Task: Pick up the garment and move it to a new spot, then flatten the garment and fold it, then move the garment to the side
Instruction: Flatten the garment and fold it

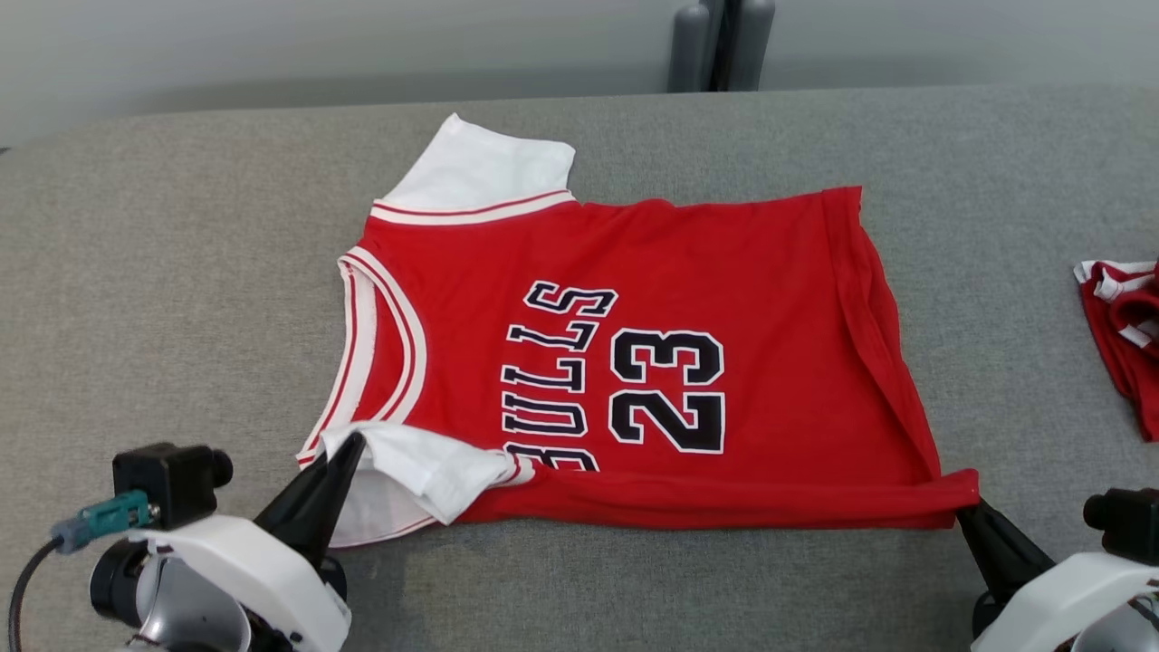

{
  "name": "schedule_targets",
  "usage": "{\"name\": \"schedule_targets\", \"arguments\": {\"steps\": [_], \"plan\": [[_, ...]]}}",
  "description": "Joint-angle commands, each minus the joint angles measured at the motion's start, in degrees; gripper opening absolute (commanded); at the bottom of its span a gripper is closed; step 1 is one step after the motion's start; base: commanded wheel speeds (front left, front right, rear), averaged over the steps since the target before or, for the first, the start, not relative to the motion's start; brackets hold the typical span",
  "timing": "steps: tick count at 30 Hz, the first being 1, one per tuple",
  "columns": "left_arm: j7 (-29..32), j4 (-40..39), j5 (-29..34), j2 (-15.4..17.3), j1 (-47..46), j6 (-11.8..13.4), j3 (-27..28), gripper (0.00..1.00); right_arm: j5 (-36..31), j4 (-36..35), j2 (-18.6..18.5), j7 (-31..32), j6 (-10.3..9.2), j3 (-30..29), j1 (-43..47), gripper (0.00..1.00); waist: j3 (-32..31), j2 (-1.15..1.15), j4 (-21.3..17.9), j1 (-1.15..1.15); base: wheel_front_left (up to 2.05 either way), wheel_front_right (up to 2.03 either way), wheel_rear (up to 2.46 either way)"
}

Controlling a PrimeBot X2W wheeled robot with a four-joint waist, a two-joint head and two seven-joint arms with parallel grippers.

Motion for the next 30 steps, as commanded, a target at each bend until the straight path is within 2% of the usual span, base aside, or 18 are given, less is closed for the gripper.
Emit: {"name": "schedule_targets", "arguments": {"steps": [1, 6, 11, 12, 13, 14, 15, 16, 25, 30], "plan": [[-0.3, 1.4, 0.0, 0.0, -2.5, -0.7, 0.0, 0.0, 0.1, 0.6, -0.2, 0.2, 0.01, 0.0, -1.6, 0.0, 2.6, 0.0, -0.8, 0.0, 0.0, 0.0, 0.0], [-1.8, 7.1, -0.1, -0.6, -8.1, -2.7, -0.2, 0.0, 0.5, 3.4, -0.6, -0.5, 0.01, 1.6, -5.8, 0.0, 5.9, 0.0, -1.6, 0.0, 0.0, 0.0, 0.0], [-3.5, 12.2, -0.3, -1.3, -11.1, -3.5, 0.0, 0.0, 1.2, 6.9, -1.8, -2.5, 0.01, 4.5, -9.8, 0.0, 7.9, 0.0, -2.1, 0.0, 0.0, 0.0, 0.0], [-3.7, 13.1, -0.1, -1.4, -11.4, -3.5, 0.0, 0.07, 1.3, 7.5, -2.0, -3.1, 0.01, 5.1, -10.5, 0.0, 8.0, 0.0, -2.1, 0.0, 0.0, 0.0, 0.0], [-3.7, 13.1, -0.1, -1.4, -11.4, -3.5, 0.0, 0.07, 1.3, 7.5, -2.0, -3.1, 0.01, 5.1, -10.5, 0.0, 8.0, 0.0, -2.1, 0.0, 0.0, 0.0, 0.0], [-4.0, 13.9, 0.0, -1.6, -11.5, -3.3, 0.0, 0.71, 1.9, 7.9, -1.8, -4.0, 0.01, 5.7, -11.0, 0.0, 8.1, 0.0, -2.2, 0.0, 0.0, 0.0, 0.0], [-4.4, 14.7, 0.2, -1.6, -11.7, -3.3, 0.1, 1.0, 2.3, 8.2, -2.1, -5.1, 0.01, 6.0, -11.5, 0.35, 8.2, 0.0, -2.2, 0.0, 0.0, 0.0, 0.0], [-5.1, 15.1, 0.3, -1.9, -12.1, -3.1, 0.4, 1.0, 2.5, 8.5, -2.5, -6.0, 0.01, 6.4, -11.8, 1.0, 8.3, 0.0, -2.1, 0.0, 0.0, 0.0, 0.0], [-14.2, 15.1, 2.1, -4.5, -9.8, -0.1, 3.5, 1.0, 3.8, 9.3, -3.7, -14.2, 0.01, 5.5, -11.2, 1.0, 6.9, 0.0, -1.7, 0.0, 0.0, 0.0, 0.0], [-21.7, 12.4, 5.7, -5.4, -7.8, 2.7, 5.4, 1.0, -0.5, 7.2, -2.5, -21.0, 0.01, 1.4, -10.3, 1.0, 4.8, 0.0, -1.7, 0.0, 0.0, 0.0, 0.0]]}}
